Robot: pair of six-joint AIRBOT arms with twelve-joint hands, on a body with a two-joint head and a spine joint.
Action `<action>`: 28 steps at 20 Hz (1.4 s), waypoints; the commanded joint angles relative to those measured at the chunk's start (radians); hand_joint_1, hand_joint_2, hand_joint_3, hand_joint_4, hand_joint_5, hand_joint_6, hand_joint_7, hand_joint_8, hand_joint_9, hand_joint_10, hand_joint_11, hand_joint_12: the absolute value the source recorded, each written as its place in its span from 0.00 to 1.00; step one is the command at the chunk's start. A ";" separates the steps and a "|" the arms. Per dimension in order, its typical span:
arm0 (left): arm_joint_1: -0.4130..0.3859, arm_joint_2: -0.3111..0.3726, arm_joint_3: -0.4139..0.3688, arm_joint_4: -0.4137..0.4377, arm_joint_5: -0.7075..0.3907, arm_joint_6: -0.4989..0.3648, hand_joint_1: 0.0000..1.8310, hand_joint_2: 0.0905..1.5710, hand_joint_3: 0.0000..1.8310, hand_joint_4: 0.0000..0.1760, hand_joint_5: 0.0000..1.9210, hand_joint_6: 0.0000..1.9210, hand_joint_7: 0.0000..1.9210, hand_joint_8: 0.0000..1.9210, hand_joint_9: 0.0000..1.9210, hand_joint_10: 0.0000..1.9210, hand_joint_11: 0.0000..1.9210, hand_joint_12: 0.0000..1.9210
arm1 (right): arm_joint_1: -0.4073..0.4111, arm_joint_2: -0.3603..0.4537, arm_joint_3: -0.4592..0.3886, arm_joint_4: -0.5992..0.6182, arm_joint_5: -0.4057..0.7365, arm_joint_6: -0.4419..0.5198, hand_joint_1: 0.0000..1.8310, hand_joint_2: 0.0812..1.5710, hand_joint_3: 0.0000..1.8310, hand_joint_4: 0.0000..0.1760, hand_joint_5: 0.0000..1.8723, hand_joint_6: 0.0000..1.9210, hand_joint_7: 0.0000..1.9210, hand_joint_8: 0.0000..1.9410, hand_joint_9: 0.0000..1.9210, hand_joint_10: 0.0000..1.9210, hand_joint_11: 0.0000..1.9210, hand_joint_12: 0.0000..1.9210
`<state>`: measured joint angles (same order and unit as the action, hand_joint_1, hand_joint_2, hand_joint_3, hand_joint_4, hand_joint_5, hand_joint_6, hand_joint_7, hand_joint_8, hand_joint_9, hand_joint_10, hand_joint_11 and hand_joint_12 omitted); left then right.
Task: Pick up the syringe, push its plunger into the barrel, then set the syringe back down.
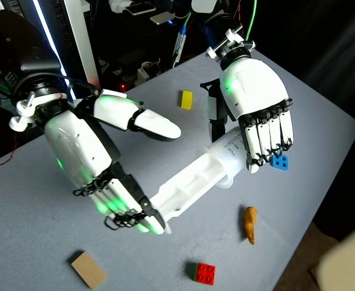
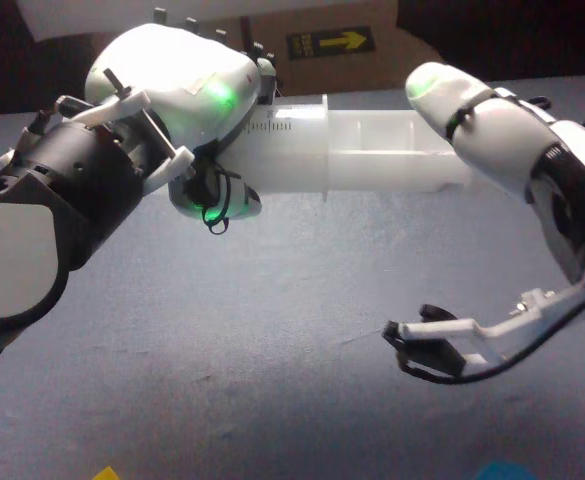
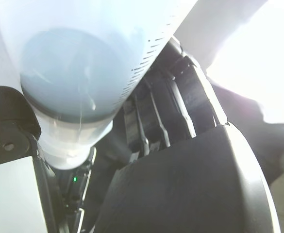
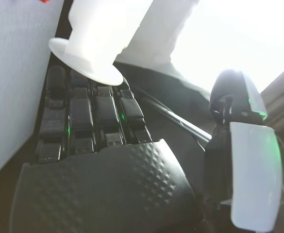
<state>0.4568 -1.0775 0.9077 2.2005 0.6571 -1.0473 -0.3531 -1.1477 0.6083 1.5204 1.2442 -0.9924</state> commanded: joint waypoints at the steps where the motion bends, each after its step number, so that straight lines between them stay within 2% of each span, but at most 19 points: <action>1: -0.026 -0.008 -0.009 0.092 0.056 -0.024 0.81 0.73 0.00 0.00 0.45 0.53 0.43 0.64 0.43 0.69 0.32 0.88 | 0.019 -0.017 -0.011 -0.123 -0.112 0.003 0.14 0.61 0.00 0.00 0.09 0.00 0.08 0.00 0.08 0.00 0.00 0.25; 4: -0.028 -0.010 -0.014 0.092 0.056 -0.024 0.81 0.73 0.00 0.00 0.44 0.54 0.42 0.64 0.44 0.69 0.33 0.87 | 0.036 -0.027 0.014 -0.117 -0.243 0.013 0.14 0.60 0.00 0.00 0.10 0.00 0.09 0.00 0.08 0.00 0.00 0.27; 7: -0.033 -0.009 -0.014 0.092 0.056 -0.022 0.81 0.73 0.00 0.00 0.45 0.53 0.42 0.64 0.44 0.69 0.32 0.87 | 0.043 -0.048 0.046 -0.117 -0.315 0.017 0.14 0.60 0.00 0.00 0.09 0.00 0.09 0.00 0.09 0.00 0.00 0.28; 8: -0.035 -0.009 -0.013 0.092 0.056 -0.020 0.76 0.73 0.00 0.00 0.45 0.54 0.43 0.65 0.43 0.72 0.32 0.78 | 0.044 -0.053 0.056 -0.118 -0.331 0.017 0.14 0.60 0.00 0.00 0.09 0.00 0.09 0.00 0.09 0.00 0.00 0.28; 9: -0.038 -0.009 -0.011 0.092 0.056 -0.020 0.80 0.73 0.00 0.00 0.45 0.53 0.42 0.65 0.43 0.70 0.32 0.85 | 0.048 -0.060 0.068 -0.121 -0.354 0.018 0.15 0.60 0.00 0.00 0.09 0.00 0.09 0.00 0.08 0.00 0.00 0.27; 11: -0.043 -0.009 -0.008 0.091 0.056 -0.020 0.81 0.73 0.00 0.00 0.44 0.53 0.42 0.64 0.44 0.69 0.33 0.88 | 0.053 -0.078 0.083 -0.138 -0.368 0.023 0.15 0.60 0.00 0.00 0.10 0.00 0.09 0.00 0.09 0.00 0.00 0.29; 14: -0.046 -0.014 -0.006 0.091 0.056 -0.020 0.81 0.73 0.00 0.00 0.43 0.54 0.42 0.65 0.44 0.69 0.32 0.87 | 0.060 -0.100 0.101 -0.176 -0.399 0.039 0.13 0.60 0.00 0.00 0.08 0.00 0.09 0.00 0.08 0.00 0.00 0.27; 16: -0.048 -0.014 -0.010 0.050 0.060 0.002 0.81 0.72 0.00 0.00 0.44 0.54 0.42 0.64 0.45 0.68 0.33 0.86 | 0.066 -0.113 0.117 -0.185 -0.430 0.044 0.14 0.60 0.00 0.00 0.08 0.00 0.08 0.00 0.08 0.00 0.00 0.25; 19: -0.050 -0.014 -0.014 0.050 0.061 0.004 0.81 0.73 0.00 0.00 0.42 0.56 0.43 0.64 0.45 0.69 0.32 0.86 | 0.067 -0.129 0.134 -0.210 -0.458 0.044 0.14 0.60 0.00 0.00 0.08 0.00 0.08 0.00 0.08 0.00 0.00 0.26; 23: -0.056 -0.016 -0.014 0.050 0.061 0.004 0.81 0.72 0.00 0.00 0.44 0.53 0.43 0.63 0.45 0.68 0.33 0.86 | 0.073 -0.137 0.139 -0.245 -0.488 0.044 0.15 0.60 0.00 0.00 0.08 0.00 0.08 0.00 0.07 0.00 0.00 0.24; 28: -0.059 -0.010 -0.016 0.050 0.061 0.004 0.81 0.73 0.00 0.00 0.45 0.53 0.42 0.65 0.44 0.69 0.32 0.87 | 0.076 -0.136 0.139 -0.267 -0.473 0.043 0.14 0.60 0.00 0.00 0.09 0.00 0.08 0.00 0.08 0.00 0.00 0.26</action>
<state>0.4278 -1.0733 0.9085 2.1307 0.7029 -1.0115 -0.2913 -1.2617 0.7673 1.3800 0.9043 -0.9474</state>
